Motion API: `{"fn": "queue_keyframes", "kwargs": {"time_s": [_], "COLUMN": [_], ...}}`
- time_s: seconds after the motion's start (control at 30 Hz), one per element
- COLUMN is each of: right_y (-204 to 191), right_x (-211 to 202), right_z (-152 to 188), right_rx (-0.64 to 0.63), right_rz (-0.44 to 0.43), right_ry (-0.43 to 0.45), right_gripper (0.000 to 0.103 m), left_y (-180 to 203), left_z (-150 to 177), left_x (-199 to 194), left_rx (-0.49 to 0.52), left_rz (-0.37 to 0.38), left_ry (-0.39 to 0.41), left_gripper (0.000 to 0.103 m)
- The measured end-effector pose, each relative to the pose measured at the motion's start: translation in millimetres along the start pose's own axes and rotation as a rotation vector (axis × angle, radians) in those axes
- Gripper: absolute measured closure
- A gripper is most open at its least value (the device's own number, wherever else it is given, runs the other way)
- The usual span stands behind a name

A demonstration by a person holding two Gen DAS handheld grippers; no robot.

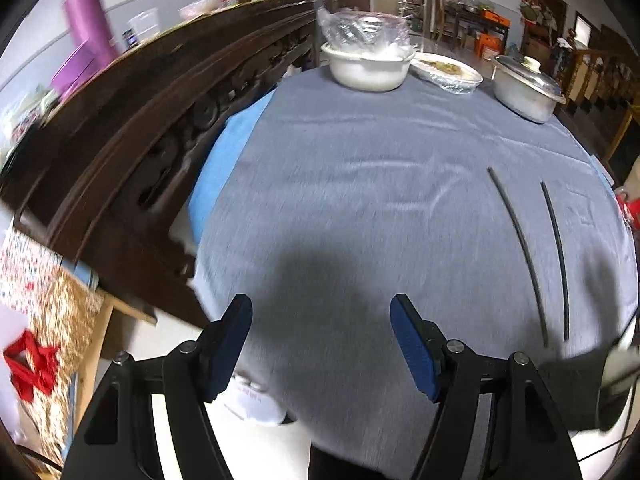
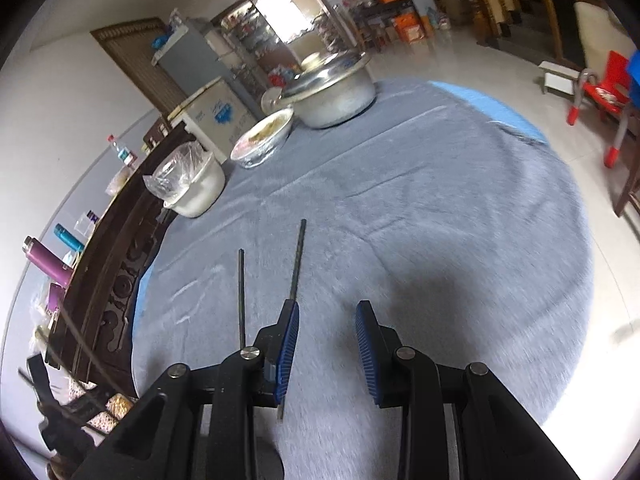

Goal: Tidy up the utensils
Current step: 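Lower both open tools over the last dark chopsticks on the cloth, then close the right tool on a chopstick while the left tool grasps another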

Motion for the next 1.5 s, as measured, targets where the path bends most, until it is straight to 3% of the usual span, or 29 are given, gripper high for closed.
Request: {"fn": "queue_keyframes", "kwargs": {"time_s": [0.37, 0.67, 0.73, 0.83, 0.97, 1.27, 1.33, 1.37, 1.5], "right_y": [-44.9, -52.3, -47.7, -40.7, -36.9, -13.8, -9.9, -9.1, -8.8], "right_x": [107.0, 185.3, 196.0, 205.6, 207.4, 195.8, 195.0, 194.9, 195.3], "right_z": [-12.3, -1.5, 0.5, 7.1, 6.1, -5.6, -7.8, -8.2, -10.0], "right_rx": [-0.096, -0.132, -0.136, -0.134, -0.159, -0.160, -0.145, -0.139, -0.164], "right_rz": [-0.067, 0.036, 0.078, 0.123, 0.138, 0.129, 0.116, 0.109, 0.113], "right_ry": [-0.181, -0.331, -0.356, -0.398, -0.383, -0.347, -0.349, -0.352, -0.360], "right_gripper": [0.071, 0.072, 0.076, 0.084, 0.095, 0.095, 0.095, 0.095, 0.095], "left_y": [76.4, 128.6, 137.4, 149.6, 172.0, 214.2, 219.8, 222.9, 229.4], "left_z": [-53.6, -71.5, -75.6, -80.8, -82.4, -73.7, -68.6, -65.5, -69.6], "left_x": [58.2, 105.5, 113.3, 119.6, 133.8, 169.3, 175.9, 179.2, 182.4], "left_rx": [0.042, 0.007, -0.004, -0.007, -0.019, -0.026, -0.028, -0.025, 0.016], "left_rz": [0.165, 0.272, 0.284, 0.288, 0.306, 0.281, 0.278, 0.276, 0.248], "left_ry": [-0.068, -0.225, -0.250, -0.271, -0.319, -0.405, -0.421, -0.430, -0.386], "left_gripper": [0.031, 0.031, 0.031, 0.031, 0.031, 0.031, 0.037, 0.045, 0.056]}}
Point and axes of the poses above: each gripper's, at about its wrist camera, not at the fingertips, and x roughly the way its jaws point, y to its right, z to its underside, the point moved 10 cm from there along x, roughly the way its jaws point, and after that the axes turned 15 degrees about y, right-handed, at the moved point
